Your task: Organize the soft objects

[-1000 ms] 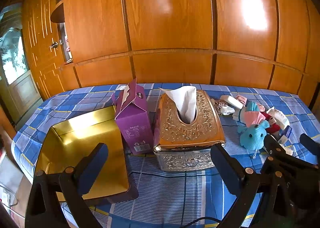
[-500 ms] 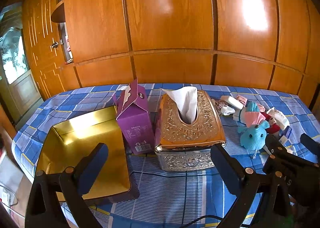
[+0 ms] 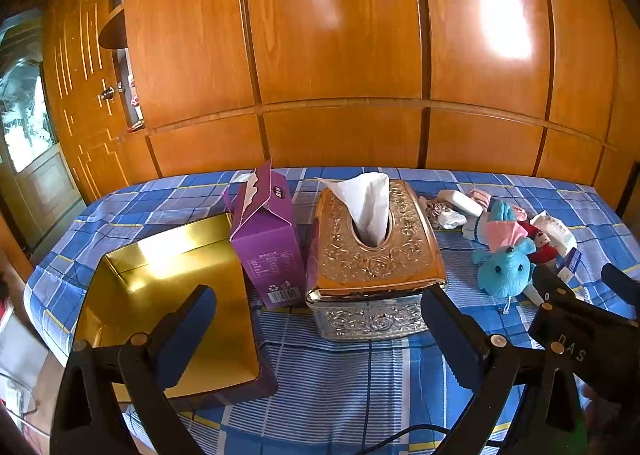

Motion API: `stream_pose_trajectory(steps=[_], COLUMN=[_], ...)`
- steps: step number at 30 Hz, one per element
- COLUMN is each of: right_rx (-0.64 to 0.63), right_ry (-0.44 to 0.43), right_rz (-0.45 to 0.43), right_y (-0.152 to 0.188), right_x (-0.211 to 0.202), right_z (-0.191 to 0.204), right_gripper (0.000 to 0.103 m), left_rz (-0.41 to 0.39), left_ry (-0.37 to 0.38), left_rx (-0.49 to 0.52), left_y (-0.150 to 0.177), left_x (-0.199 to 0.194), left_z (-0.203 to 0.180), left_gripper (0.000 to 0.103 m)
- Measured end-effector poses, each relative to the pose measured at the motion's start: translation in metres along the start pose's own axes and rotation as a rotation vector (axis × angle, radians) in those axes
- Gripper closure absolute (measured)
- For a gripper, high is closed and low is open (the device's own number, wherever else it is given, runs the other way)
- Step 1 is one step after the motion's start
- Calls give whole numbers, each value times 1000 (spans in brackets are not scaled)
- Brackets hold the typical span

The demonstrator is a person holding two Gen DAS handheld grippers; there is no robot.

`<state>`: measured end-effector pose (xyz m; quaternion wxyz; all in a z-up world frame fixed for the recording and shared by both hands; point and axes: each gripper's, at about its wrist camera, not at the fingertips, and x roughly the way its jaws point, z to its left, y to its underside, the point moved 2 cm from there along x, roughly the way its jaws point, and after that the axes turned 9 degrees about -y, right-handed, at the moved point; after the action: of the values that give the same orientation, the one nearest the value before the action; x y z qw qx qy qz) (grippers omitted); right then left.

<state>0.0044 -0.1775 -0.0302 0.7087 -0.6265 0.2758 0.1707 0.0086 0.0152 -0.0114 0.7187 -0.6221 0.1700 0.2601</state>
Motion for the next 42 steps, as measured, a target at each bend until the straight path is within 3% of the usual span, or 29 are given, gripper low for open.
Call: stream_pose_trajectory(steps=[33,35,37,39,42], right_rx=[69,79,98,113,150], right_ry=[39,37,38,55,83], right_rz=[1,4,16,33,78], right_y=[2,1,2,5,14], right_x=[-2,-2,-2,0,4], right_z=[-40,-46,-58,-70,-95], right_gripper=[5,5,5,5,5], left_rz=[-18,-31,-29,26,84], left_ry=[36,106,222,317,378], left_rx=[60,74,88,130,218], left_y=[-1,-4,-7,-11,-15], left_x=[-9,-12,-12,-6,6], left_z=[-22,-27,-34,-49,-78], left_gripper=[0,0,0,0,0])
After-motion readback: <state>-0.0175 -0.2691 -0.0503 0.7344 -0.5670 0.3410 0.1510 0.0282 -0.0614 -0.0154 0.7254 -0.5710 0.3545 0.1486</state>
